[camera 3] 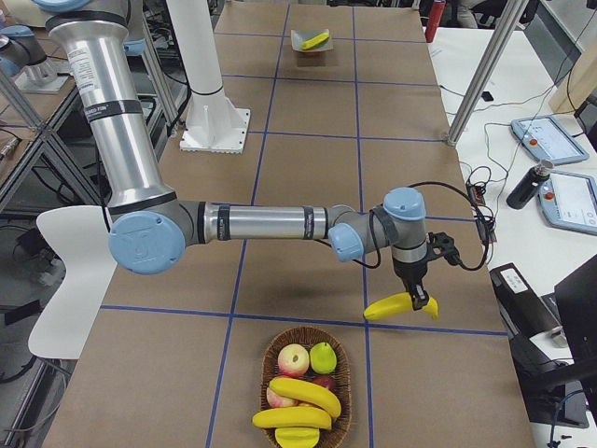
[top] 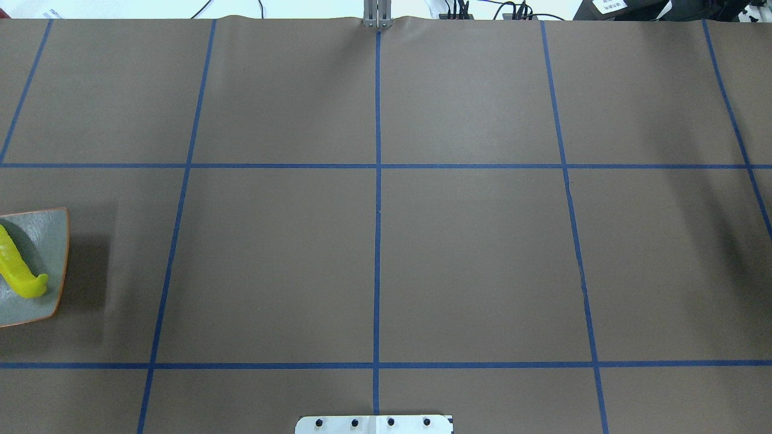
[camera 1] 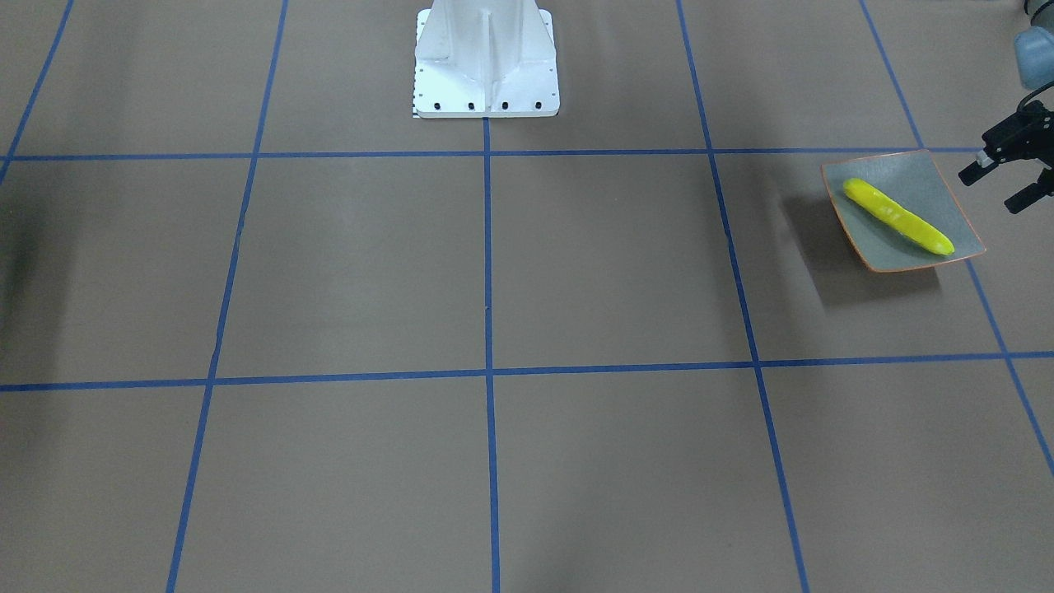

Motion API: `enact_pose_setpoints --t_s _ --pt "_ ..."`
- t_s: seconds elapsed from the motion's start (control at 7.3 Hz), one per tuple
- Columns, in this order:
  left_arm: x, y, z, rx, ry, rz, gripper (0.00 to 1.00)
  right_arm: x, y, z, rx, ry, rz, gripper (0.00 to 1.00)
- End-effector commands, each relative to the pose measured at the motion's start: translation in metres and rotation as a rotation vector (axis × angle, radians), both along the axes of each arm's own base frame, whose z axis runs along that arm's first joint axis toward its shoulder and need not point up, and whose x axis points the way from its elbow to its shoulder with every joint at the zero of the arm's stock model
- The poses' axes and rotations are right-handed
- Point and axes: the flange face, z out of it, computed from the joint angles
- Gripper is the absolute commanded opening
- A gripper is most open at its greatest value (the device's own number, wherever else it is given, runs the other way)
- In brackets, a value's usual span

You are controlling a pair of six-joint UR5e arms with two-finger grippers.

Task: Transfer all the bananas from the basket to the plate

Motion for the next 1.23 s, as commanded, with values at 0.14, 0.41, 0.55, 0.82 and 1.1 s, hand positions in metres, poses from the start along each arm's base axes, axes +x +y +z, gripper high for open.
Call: enact_pose_setpoints --t_s 0.14,0.41,0.55,0.82,1.1 --pt "0.034 -0.038 -0.059 0.115 0.026 0.056 1.00 -0.161 0.005 -0.162 -0.064 -0.310 0.133 0.00" --pt "0.055 -0.057 -0.096 0.094 0.062 0.056 1.00 -0.257 0.031 -0.275 -0.148 -0.505 0.212 0.00" --pt "0.074 -0.066 -0.129 0.051 0.100 0.058 1.00 -0.293 0.052 -0.323 -0.167 -0.580 0.247 0.00" --pt "0.131 -0.075 -0.183 0.004 0.137 0.053 1.00 -0.355 0.103 -0.401 -0.177 -0.702 0.283 0.00" --pt "0.191 -0.064 -0.255 -0.103 0.222 0.006 1.00 -0.406 0.134 -0.456 -0.152 -0.773 0.327 0.00"
